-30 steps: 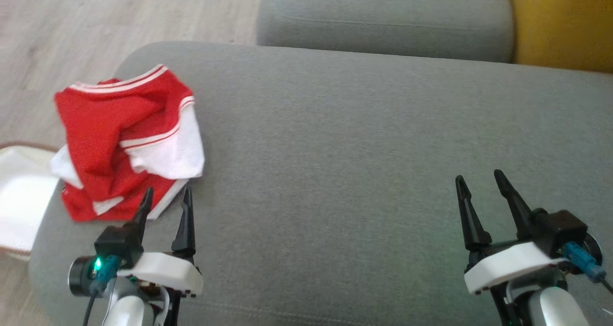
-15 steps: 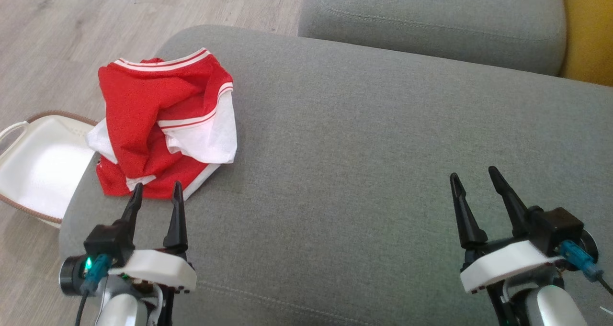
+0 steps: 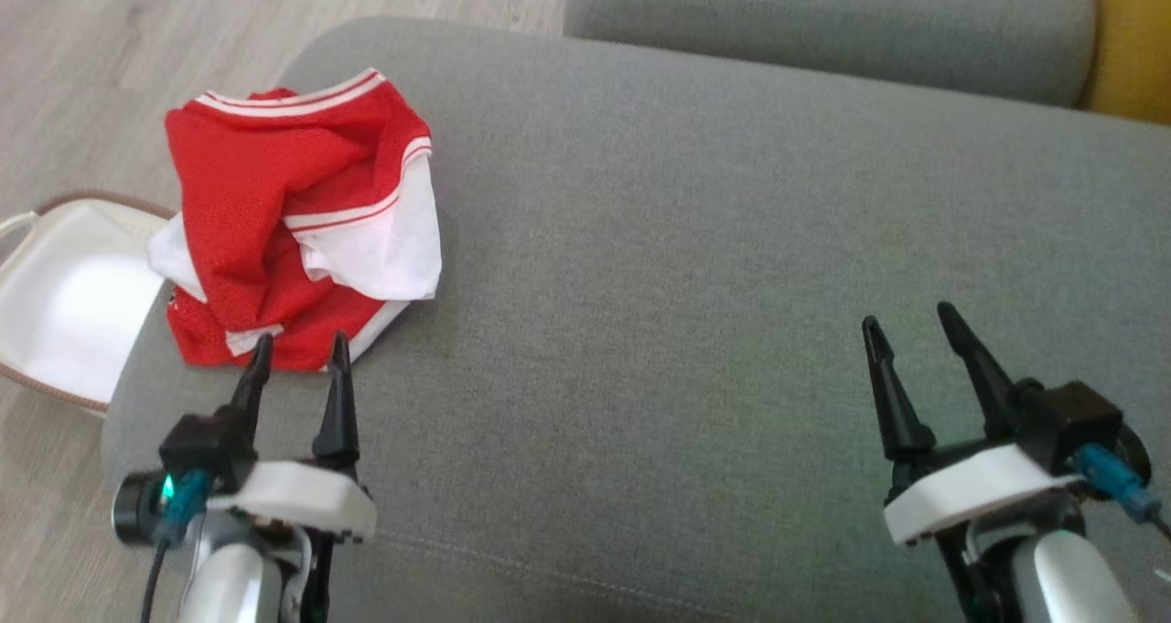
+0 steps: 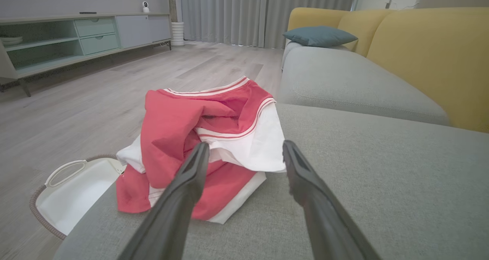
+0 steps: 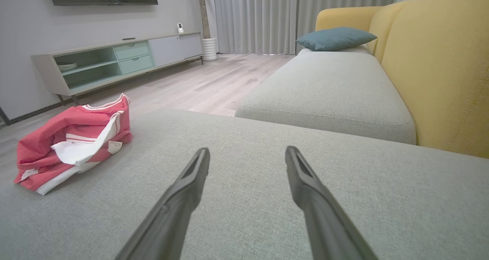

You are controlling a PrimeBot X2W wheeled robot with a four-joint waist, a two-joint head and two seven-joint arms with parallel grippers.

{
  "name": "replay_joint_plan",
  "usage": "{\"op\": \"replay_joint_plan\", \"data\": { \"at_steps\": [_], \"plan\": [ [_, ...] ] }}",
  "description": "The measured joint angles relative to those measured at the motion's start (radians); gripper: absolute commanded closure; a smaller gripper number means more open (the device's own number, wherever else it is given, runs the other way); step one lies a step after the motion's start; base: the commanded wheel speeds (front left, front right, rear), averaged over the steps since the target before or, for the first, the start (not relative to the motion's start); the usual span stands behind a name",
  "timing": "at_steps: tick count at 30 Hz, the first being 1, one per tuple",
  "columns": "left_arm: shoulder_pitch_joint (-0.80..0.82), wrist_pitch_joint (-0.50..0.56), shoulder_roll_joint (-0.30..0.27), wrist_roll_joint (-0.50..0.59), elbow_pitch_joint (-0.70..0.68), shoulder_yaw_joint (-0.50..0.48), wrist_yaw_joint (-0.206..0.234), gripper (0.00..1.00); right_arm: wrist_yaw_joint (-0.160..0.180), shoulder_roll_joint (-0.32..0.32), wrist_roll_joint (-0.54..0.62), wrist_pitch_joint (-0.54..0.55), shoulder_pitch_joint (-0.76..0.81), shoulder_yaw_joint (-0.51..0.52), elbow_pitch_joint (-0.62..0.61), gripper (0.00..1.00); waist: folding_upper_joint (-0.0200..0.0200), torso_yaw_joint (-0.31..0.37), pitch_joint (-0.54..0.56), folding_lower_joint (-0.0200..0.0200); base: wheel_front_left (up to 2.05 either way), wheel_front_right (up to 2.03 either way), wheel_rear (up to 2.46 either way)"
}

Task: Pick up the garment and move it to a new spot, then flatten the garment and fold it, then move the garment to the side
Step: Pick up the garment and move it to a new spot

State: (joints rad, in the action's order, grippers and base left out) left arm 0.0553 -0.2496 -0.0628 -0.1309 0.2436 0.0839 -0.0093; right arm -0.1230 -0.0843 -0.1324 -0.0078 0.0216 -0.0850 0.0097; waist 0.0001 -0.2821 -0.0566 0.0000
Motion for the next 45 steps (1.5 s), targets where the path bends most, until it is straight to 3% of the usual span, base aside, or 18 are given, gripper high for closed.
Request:
{"op": "replay_joint_plan", "data": {
  "at_steps": [7,13,21,28,29,30,31,38,45],
  "plan": [
    [0.184,0.011,0.005,0.005,0.067,0.022,-0.01,0.0,0.0,-0.038,-0.006,0.026,-0.073,0.0,-0.043,0.0,0.0,0.016,-0.096,0.0,0.0,0.0,0.0],
    [0.388,0.109,0.012,-0.013,0.189,0.033,-0.026,0.0,0.0,-0.067,-0.016,0.041,-0.125,-0.001,-0.069,0.0,0.0,0.044,-0.201,0.0,0.0,0.0,0.0],
    [0.609,0.261,-0.015,-0.031,0.463,0.03,-0.053,0.0,0.0,-0.089,-0.026,0.043,-0.184,-0.002,-0.072,0.0,-0.0001,0.105,-0.314,0.0,0.0,0.0,0.0],
    [0.736,0.354,-0.043,-0.049,0.682,0.011,-0.042,0.0,0.0,-0.091,-0.035,0.034,-0.197,-0.002,-0.061,0.0,-0.0001,0.147,-0.353,0.0,0.0,0.0,0.0],
    [0.755,0.364,-0.045,-0.052,0.703,0.005,-0.039,0.11,0.0,-0.091,-0.035,0.034,-0.197,-0.003,-0.061,0.0,0.0,0.15,-0.355,0.0,0.0,0.0,0.0],
    [0.771,0.367,-0.047,-0.056,0.72,0.003,-0.033,0.69,0.0,-0.091,-0.035,0.033,-0.197,-0.002,-0.06,0.0,0.0,0.153,-0.356,0.0,0.0,0.0,0.0],
    [0.783,0.364,-0.051,-0.056,0.733,0.003,-0.025,1.0,0.0,-0.091,-0.035,0.031,-0.197,-0.003,-0.058,0.0,-0.0001,0.154,-0.355,0.0,0.0,0.0,0.0],
    [0.783,0.188,-0.073,-0.046,0.745,0.006,-0.007,1.0,0.0,-0.088,-0.035,0.024,-0.195,0.003,-0.041,0.0,-0.0001,0.154,-0.317,0.0,0.0,0.0,0.0],
    [0.721,0.049,-0.102,-0.028,0.583,0.012,0.036,1.0,0.0,-0.066,-0.035,0.024,-0.16,0.029,-0.04,0.0,0.0,0.14,-0.244,0.0,0.0,0.0,0.0]
  ]
}}
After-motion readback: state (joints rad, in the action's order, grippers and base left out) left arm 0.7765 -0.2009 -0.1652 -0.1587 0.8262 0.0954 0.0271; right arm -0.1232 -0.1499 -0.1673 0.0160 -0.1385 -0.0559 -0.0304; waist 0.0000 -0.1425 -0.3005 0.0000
